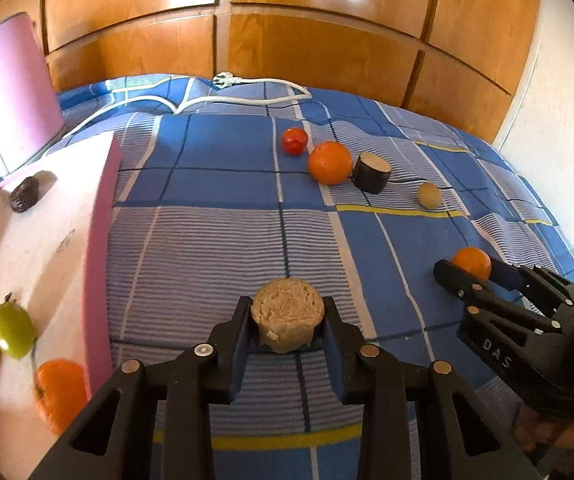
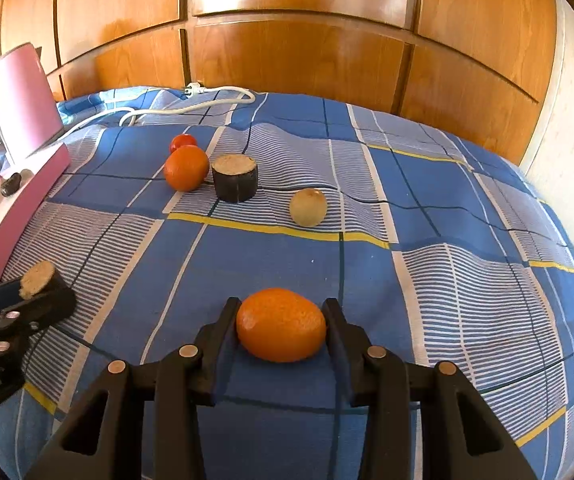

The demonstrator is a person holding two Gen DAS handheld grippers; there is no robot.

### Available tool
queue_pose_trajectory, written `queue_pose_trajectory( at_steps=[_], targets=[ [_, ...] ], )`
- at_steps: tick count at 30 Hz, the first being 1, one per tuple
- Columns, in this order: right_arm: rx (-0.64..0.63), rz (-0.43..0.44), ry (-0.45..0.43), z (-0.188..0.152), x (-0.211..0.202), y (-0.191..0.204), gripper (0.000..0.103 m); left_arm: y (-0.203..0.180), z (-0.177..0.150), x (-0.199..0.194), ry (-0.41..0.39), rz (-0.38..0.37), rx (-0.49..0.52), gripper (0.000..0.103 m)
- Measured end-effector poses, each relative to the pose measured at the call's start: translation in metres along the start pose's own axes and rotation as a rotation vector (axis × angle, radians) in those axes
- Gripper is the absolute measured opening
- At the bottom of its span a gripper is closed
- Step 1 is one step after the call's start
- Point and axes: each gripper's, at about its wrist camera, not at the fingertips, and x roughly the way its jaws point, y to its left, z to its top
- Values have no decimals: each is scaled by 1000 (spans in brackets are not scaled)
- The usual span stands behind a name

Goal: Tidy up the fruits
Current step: 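Carry the orange and the beige bun into the tray and open both grippers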

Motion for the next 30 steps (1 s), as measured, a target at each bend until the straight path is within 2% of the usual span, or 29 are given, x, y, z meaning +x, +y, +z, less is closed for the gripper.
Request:
queue_pose_trajectory(
  at_steps=[6,11,17,21,30],
  targets=[
    [5,-23,6,-4,-6,4,41,5,-2,-18,-13,-12,-9,33],
    [39,-4,17,-10,-16,8,41,3,0,-37,-66,-19,18,33],
    [69,68,51,-10,-24,19,41,7,6,-56,-115,0,7,33],
    [59,109,41,-4,-31,31,41,17,9,-63,-128,18,-15,33],
    [-33,227,-4,25,-51,77,41,67,21,-86,-188,81,-133,33]
  ],
)
